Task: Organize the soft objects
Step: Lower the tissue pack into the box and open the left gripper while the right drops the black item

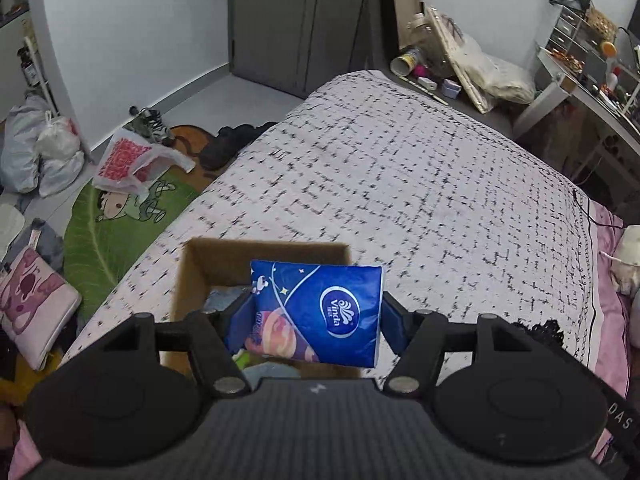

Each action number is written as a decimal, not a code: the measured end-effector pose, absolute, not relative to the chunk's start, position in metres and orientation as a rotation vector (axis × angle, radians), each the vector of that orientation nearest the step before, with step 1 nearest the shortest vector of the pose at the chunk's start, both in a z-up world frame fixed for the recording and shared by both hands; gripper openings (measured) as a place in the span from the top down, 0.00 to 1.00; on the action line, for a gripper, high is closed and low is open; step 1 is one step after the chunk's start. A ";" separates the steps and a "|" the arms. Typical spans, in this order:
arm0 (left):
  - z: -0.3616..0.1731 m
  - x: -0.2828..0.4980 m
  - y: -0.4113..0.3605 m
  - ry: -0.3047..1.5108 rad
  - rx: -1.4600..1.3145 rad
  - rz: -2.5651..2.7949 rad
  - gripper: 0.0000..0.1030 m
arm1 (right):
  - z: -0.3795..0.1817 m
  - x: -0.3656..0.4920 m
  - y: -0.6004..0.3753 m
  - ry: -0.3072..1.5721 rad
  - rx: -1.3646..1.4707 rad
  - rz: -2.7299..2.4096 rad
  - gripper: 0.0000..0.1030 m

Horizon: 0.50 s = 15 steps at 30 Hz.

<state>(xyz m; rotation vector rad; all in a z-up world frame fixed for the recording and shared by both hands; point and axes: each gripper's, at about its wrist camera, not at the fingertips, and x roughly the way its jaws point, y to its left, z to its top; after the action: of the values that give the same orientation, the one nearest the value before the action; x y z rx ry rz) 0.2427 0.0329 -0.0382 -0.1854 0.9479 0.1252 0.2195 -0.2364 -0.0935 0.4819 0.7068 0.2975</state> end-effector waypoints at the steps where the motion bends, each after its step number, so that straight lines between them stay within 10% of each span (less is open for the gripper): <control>1: -0.039 0.240 0.037 0.950 -0.190 0.128 0.38 | -0.092 0.219 -0.233 0.707 0.478 0.301 0.92; 15: -0.065 0.235 0.079 0.974 -0.246 0.151 0.37 | -0.075 0.202 -0.189 0.705 0.453 0.332 0.92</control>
<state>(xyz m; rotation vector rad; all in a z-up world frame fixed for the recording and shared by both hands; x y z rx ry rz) 0.2345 0.0787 -0.0646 -0.2456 0.9743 0.1513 0.2020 -0.1894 -0.0749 0.4532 0.7054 0.3321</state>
